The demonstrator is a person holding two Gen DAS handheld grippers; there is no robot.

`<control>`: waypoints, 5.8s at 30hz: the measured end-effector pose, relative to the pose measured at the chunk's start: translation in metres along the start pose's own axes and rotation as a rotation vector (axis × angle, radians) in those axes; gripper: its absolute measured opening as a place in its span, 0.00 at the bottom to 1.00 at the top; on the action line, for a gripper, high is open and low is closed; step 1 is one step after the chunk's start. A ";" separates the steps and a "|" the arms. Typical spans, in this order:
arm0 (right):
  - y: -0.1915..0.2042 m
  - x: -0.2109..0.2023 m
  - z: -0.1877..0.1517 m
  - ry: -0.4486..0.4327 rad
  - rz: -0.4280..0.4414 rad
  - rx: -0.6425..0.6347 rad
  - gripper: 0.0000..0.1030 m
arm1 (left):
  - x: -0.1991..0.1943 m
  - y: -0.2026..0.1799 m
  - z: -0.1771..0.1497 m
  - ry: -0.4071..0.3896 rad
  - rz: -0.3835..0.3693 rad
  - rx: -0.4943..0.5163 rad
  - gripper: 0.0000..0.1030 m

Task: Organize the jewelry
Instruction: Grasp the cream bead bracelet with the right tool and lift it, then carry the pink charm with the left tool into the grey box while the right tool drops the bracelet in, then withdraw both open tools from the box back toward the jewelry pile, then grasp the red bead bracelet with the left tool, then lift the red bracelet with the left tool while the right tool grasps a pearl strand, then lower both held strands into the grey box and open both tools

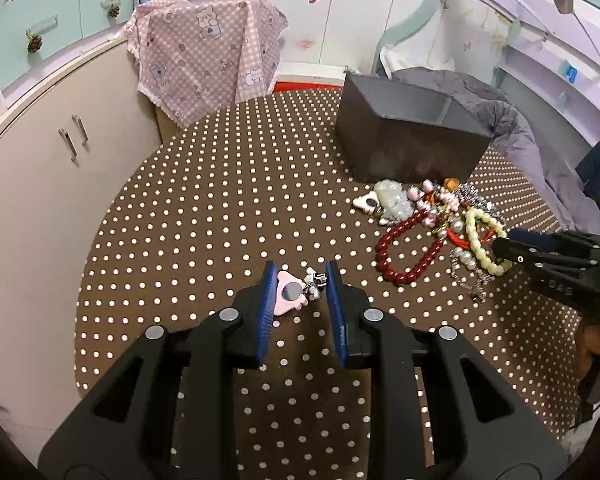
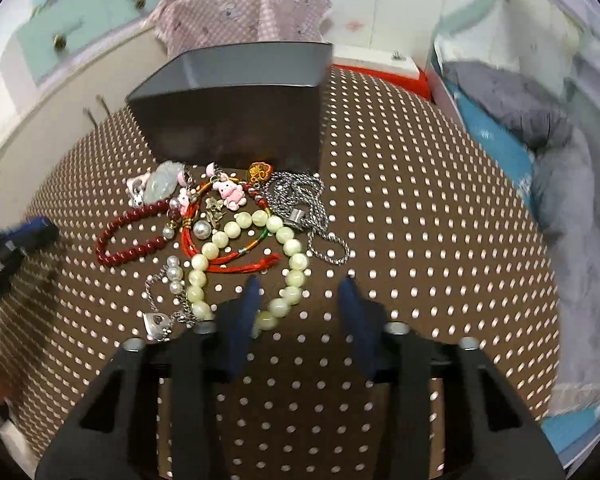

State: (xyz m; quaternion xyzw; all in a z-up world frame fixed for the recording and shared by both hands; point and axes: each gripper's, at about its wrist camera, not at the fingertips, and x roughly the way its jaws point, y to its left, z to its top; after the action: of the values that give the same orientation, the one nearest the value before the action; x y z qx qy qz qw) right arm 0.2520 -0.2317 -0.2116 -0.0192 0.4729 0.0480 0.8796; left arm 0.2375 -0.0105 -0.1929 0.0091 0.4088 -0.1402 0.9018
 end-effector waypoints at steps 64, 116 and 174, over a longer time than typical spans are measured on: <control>-0.035 -0.151 0.101 -0.406 0.129 0.095 0.93 | -0.094 -0.001 0.118 -0.313 0.107 -0.051 0.92; -0.034 -0.065 -0.002 -0.149 0.154 0.126 0.93 | 0.050 -0.050 0.025 0.081 -0.020 0.180 0.18; -0.017 -0.161 0.133 -0.436 0.301 -0.145 0.08 | -0.087 -0.044 0.141 -0.300 -0.171 0.147 0.08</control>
State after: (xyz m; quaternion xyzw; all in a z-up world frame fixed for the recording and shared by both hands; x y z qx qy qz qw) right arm 0.2759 -0.2489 -0.0040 -0.0006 0.2652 0.2151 0.9399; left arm 0.2752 -0.0503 -0.0306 0.0194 0.2575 -0.2454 0.9344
